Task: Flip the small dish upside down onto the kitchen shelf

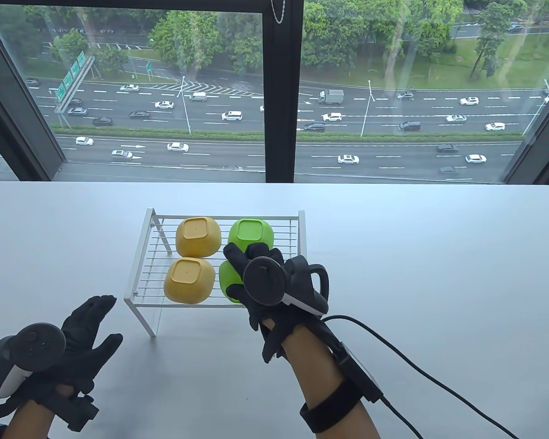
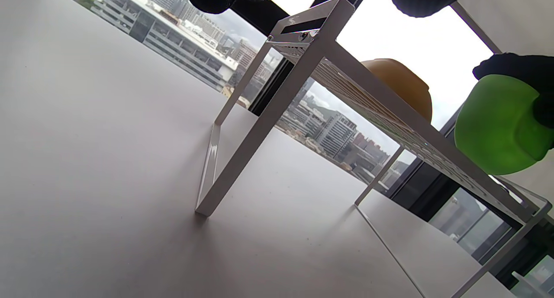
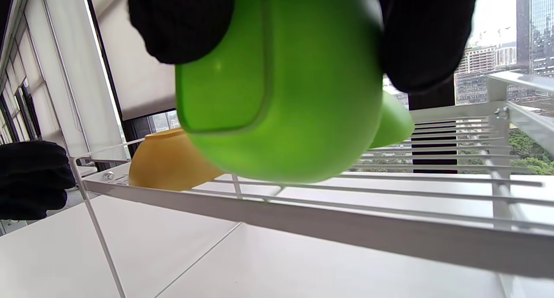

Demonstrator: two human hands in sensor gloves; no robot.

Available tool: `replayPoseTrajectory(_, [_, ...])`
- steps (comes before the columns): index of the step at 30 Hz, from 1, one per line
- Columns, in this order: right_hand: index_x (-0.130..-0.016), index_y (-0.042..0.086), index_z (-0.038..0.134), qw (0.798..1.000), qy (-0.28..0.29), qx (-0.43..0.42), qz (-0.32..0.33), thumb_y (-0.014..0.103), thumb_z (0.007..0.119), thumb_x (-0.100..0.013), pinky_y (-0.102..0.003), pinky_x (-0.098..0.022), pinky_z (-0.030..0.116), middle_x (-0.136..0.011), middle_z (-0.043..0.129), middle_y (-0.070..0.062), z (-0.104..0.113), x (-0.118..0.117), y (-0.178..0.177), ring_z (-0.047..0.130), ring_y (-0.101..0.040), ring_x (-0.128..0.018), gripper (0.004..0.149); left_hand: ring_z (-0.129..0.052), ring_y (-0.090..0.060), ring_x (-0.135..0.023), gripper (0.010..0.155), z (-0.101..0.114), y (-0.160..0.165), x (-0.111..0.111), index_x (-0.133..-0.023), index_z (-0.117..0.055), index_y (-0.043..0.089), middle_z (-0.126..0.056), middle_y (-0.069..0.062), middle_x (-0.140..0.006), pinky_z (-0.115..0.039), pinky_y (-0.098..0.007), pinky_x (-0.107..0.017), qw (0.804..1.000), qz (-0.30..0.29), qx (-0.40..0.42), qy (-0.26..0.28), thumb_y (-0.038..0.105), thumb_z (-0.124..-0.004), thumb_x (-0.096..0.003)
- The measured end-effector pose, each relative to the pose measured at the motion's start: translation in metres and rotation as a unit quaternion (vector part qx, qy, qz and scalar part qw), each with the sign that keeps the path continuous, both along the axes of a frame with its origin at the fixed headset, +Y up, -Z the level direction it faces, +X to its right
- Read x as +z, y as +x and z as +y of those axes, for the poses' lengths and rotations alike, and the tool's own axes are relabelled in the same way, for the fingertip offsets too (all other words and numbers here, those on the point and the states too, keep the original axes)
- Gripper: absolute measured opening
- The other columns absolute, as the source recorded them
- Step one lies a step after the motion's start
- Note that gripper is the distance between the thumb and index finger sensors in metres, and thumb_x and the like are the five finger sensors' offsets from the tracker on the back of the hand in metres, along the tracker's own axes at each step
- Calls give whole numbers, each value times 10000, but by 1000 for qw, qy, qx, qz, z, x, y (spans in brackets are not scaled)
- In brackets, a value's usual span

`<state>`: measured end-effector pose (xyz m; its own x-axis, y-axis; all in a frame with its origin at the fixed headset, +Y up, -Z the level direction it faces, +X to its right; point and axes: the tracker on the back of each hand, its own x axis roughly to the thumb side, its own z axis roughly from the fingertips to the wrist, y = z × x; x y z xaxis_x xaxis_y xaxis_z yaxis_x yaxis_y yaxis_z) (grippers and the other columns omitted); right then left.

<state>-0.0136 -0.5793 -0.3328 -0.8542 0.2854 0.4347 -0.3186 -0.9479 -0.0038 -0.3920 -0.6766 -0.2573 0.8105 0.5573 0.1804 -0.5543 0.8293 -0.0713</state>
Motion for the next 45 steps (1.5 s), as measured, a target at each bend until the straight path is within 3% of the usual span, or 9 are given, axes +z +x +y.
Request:
replayPoseTrajectory(11, [-1128,274,579,997,-69,-16,-12,450,747,-490,-540,-533,850,-1117,516,-186,-11,-24,2,722,-442,-888,682,-493,-404,-1071,768,-1,0,0,-1111,-361,303,-351,-112,-1198,-467,-702,-769,1000,2,1,-6,584,-649,-457])
replayPoseTrajectory(20, [-1036,221,768,996,-45,-36,-64,378,746,-516,-600,-419,923,-1061,712,-195,-34,-36,6,842,-531,-821,543,-493,-406,-1070,768,-1,0,0,-1111,-362,302,-353,-114,-1198,-468,-703,-768,1000,4,0,-10,586,-646,-457])
replayPoseTrajectory(21, [-1006,176,806,996,-37,-26,-71,348,785,-509,-581,-417,924,-1039,731,-206,-39,-36,5,858,-515,-797,527,-492,-406,-1071,768,-1,0,0,-1112,-361,301,-351,-113,-1199,-468,-702,-768,1000,3,0,-10,585,-646,-457])
replayPoseTrajectory(23, [-995,193,804,997,-21,-18,-74,381,757,-518,-539,-386,956,-1007,773,-192,-42,-36,5,905,-473,-758,516,-494,-407,-1070,768,-1,0,-1,-1111,-361,303,-353,-113,-1198,-470,-702,-768,1000,3,-1,-11,586,-646,-456])
replayPoseTrajectory(27, [-988,176,810,995,-17,-25,-92,380,779,-511,-542,-397,941,-995,784,-188,-43,-34,1,902,-463,-747,519,-494,-406,-1070,765,-1,0,-1,-1111,-365,302,-354,-114,-1198,-470,-702,-767,1000,3,-1,-11,586,-644,-457])
replayPoseTrajectory(31, [-1009,204,763,996,36,12,-83,405,777,-506,-514,-497,883,-1031,737,-160,-37,-26,1,843,-425,-815,542,-493,-406,-1070,768,-1,-1,-1,-1112,-361,301,-353,-115,-1198,-467,-703,-768,1000,5,-4,-10,585,-645,-457])
replayPoseTrajectory(37, [-1055,232,702,994,81,-30,-59,484,723,-523,-577,-623,736,-1096,660,-162,-25,7,15,713,-445,-917,589,-495,-406,-1070,766,-1,0,0,-1111,-363,302,-357,-112,-1198,-464,-704,-768,1000,5,-10,-10,584,-645,-457])
replayPoseTrajectory(45, [-1077,232,666,994,73,-44,-65,489,673,-539,-606,-662,671,-1133,595,-175,-27,49,54,636,-467,-956,596,-488,-407,-1076,766,-4,3,-1,-1110,-361,303,-353,-115,-1200,-458,-707,-769,1000,2,-19,-16,583,-647,-457])
